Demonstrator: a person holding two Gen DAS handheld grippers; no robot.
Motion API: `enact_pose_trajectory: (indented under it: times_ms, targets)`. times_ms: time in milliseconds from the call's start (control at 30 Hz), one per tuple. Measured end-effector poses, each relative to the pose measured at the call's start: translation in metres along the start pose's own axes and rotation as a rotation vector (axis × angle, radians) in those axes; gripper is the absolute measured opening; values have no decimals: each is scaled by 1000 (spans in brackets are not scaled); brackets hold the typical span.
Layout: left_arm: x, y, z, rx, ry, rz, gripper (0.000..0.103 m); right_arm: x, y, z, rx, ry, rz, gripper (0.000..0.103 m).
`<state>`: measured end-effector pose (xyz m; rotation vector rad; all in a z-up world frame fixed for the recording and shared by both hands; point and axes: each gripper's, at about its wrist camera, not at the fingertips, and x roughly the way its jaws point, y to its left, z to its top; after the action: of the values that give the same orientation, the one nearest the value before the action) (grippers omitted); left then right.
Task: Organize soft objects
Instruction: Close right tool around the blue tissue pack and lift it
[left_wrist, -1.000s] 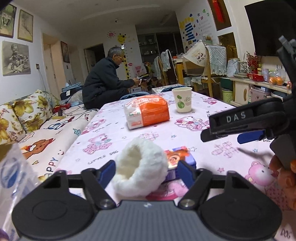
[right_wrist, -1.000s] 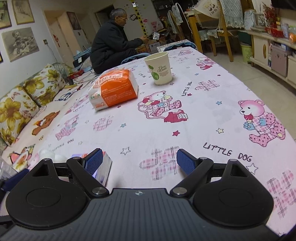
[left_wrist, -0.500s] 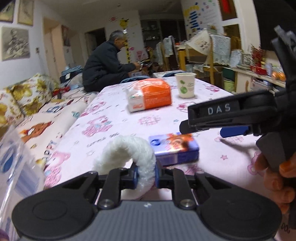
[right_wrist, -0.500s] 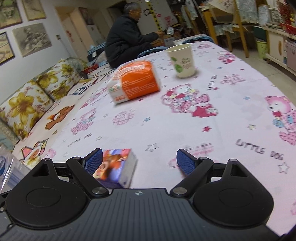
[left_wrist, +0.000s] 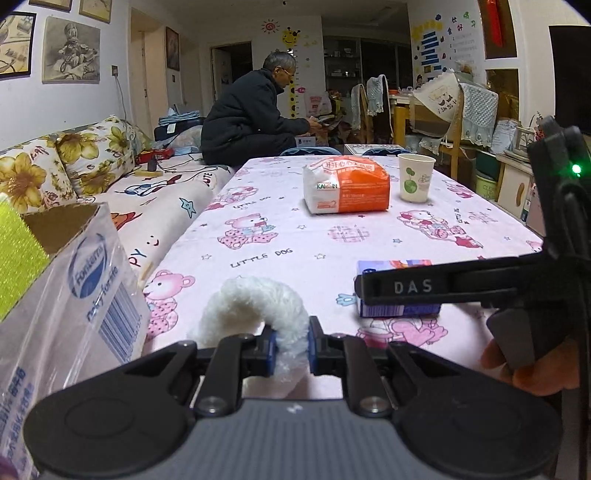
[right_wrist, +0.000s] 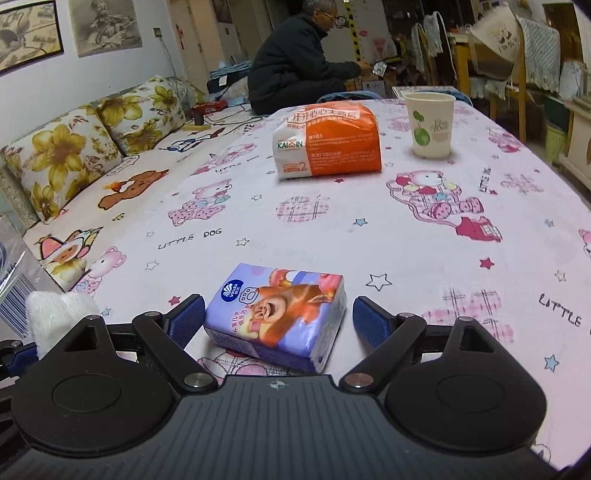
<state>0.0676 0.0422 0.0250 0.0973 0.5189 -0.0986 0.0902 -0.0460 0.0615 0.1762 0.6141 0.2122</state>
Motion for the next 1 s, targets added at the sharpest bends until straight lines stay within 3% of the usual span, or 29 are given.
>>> enact_pose_trajectory:
  times_ms: [300,533,1000]
  targets:
    - [-7,3,-3,-24,0,-21,13,-2,1,-1,-18,-2,3,99]
    - [-21,4,-7,-47,-6,-38,13,-15,-14,-4,65,20,-1,93]
    - [-56,-5,-14,-39,-41,-83,13,-70,-18,-25,105,3,-52,92]
